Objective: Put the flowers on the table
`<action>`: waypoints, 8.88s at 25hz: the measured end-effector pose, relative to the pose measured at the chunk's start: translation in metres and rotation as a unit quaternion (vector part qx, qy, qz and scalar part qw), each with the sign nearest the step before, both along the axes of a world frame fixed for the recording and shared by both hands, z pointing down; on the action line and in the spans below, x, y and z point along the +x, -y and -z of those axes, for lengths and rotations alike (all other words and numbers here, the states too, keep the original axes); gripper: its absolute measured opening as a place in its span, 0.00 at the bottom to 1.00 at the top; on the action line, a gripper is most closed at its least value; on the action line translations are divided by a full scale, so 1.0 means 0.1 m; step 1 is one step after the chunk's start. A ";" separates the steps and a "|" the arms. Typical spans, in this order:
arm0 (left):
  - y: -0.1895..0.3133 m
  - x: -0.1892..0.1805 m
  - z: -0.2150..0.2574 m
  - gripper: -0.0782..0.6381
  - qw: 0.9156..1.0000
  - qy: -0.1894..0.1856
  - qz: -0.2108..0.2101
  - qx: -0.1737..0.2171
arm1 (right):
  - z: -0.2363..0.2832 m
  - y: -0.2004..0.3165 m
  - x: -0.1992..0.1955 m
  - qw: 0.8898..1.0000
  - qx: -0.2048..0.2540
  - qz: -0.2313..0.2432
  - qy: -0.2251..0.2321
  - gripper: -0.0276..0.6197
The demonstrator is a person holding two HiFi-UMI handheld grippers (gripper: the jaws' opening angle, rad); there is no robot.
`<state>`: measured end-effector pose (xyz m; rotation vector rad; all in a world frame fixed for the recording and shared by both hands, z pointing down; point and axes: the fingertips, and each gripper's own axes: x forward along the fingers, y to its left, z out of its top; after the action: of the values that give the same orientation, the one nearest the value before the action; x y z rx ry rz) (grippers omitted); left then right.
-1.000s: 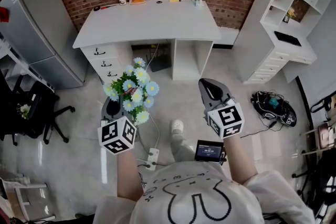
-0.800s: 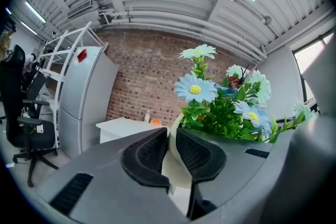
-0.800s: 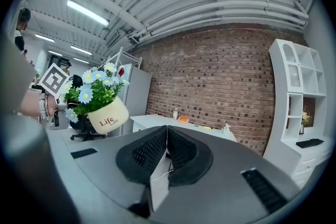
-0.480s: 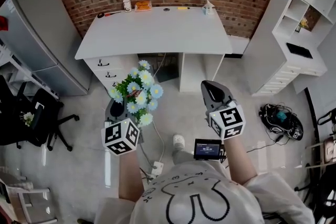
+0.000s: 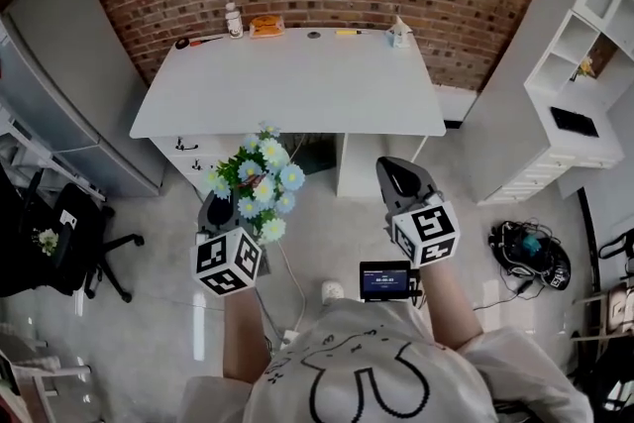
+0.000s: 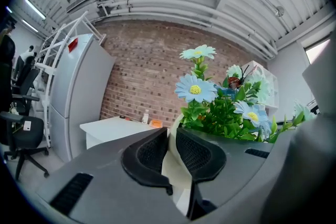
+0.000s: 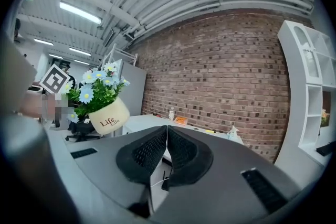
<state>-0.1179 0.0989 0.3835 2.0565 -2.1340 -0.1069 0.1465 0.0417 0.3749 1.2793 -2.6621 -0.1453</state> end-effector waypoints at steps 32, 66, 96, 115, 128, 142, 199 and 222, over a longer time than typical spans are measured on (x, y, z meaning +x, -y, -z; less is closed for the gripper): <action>1.64 -0.20 0.02 0.19 1.000 0.001 0.004 0.000 | -0.09 1.61 -0.03 1.000 -0.008 -0.016 0.006 0.07; 4.42 -1.34 -0.15 0.19 0.999 -0.011 -0.033 -0.017 | -0.22 4.10 -1.12 0.998 -0.030 -0.052 -0.011 0.07; 5.81 -1.45 -0.73 0.19 0.997 -0.008 -0.065 -0.050 | -0.75 5.29 -1.24 0.994 -0.064 -0.083 -0.019 0.07; 6.16 -1.40 -1.42 0.19 0.991 -0.024 -0.070 -0.112 | -1.45 5.59 -1.32 0.987 -0.136 -0.074 -0.042 0.07; 6.15 -1.47 -1.80 0.19 0.986 -0.020 -0.058 -0.152 | -1.76 5.64 -1.26 0.980 -0.176 -0.077 -0.053 0.07; 6.17 -1.53 -1.91 0.19 0.984 -0.016 -0.060 -0.166 | -1.91 5.66 -1.27 0.975 -0.199 -0.073 -0.060 0.07; 5.85 -1.63 -1.48 0.12 0.990 -0.049 -0.068 -0.118 | -1.46 5.31 -1.31 0.983 -0.161 -0.072 -0.050 0.07; 5.60 -1.57 -0.86 0.12 0.994 -0.046 -0.056 -0.086 | -0.93 5.26 -1.30 0.988 -0.140 -0.045 -0.050 0.07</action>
<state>-0.2749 -0.4614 0.4691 2.0245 -1.8998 -0.0025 0.0167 -0.4838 0.4681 1.2608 -2.4295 0.1659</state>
